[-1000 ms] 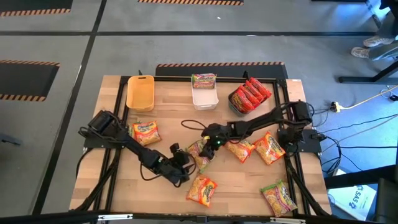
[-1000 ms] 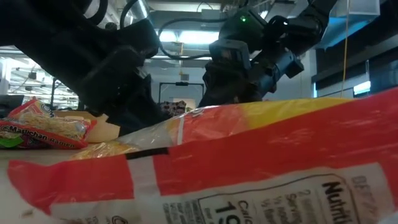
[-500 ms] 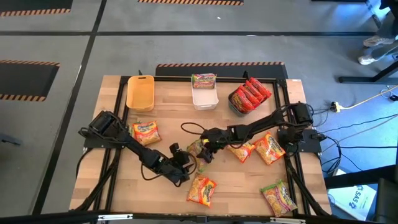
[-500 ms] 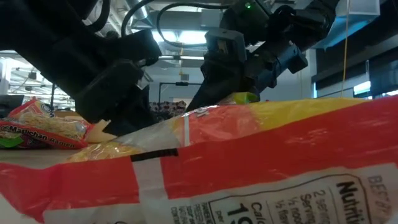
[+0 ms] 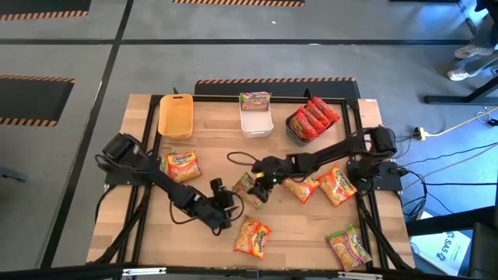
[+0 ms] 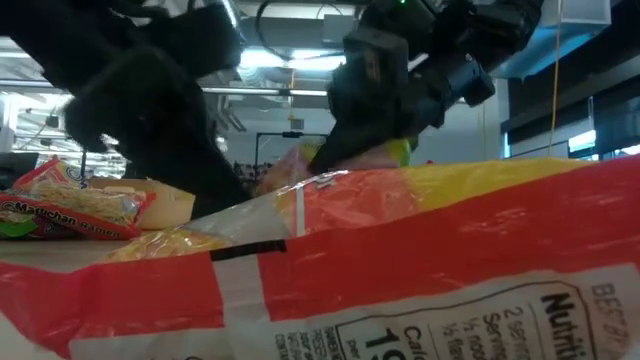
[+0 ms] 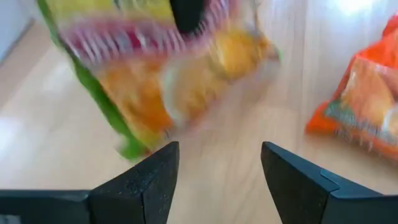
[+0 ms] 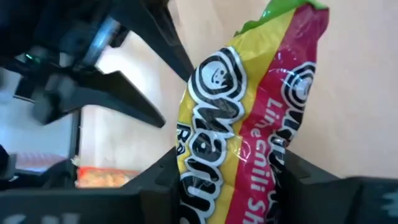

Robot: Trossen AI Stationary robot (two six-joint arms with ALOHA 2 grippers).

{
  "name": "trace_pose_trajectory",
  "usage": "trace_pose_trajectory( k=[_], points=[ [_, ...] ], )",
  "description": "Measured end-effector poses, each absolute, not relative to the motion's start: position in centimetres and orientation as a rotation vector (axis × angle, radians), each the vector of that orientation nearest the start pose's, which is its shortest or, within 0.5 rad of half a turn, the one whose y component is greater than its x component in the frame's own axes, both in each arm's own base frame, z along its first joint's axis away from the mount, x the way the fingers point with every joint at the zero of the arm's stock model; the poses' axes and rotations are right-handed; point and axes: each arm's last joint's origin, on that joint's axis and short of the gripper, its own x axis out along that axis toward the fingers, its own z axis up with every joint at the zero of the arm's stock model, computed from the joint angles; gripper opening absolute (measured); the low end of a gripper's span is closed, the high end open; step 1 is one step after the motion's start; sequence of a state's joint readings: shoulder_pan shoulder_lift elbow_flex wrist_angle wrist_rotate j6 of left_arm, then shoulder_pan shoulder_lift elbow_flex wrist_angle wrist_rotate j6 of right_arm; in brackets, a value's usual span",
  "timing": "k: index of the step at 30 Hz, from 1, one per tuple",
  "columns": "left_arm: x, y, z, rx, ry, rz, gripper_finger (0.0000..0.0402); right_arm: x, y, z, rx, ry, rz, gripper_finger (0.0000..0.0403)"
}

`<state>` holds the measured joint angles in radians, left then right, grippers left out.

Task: Sort Maruchan noodles
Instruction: Put the green noodle pack into the white bin

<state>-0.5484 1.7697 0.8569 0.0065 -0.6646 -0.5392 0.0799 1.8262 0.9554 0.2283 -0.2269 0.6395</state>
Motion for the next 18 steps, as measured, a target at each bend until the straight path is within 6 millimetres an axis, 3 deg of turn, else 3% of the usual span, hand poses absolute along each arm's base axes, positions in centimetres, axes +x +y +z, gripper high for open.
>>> trace_pose_trajectory(
  k=[5,9,18],
  points=[
    [26.9,-15.3,15.1,0.066,0.750,0.282,0.0223,35.6,0.6,18.5,0.514,0.644,0.078,0.0120],
    [26.4,-14.5,16.1,0.131,0.837,0.188,0.0223,34.5,-3.3,21.6,0.354,0.550,0.031,0.0114],
    [26.9,-9.3,18.5,0.182,0.879,0.212,0.0223,33.1,-12.0,28.1,-0.051,0.533,-0.135,0.0119]
  ],
)
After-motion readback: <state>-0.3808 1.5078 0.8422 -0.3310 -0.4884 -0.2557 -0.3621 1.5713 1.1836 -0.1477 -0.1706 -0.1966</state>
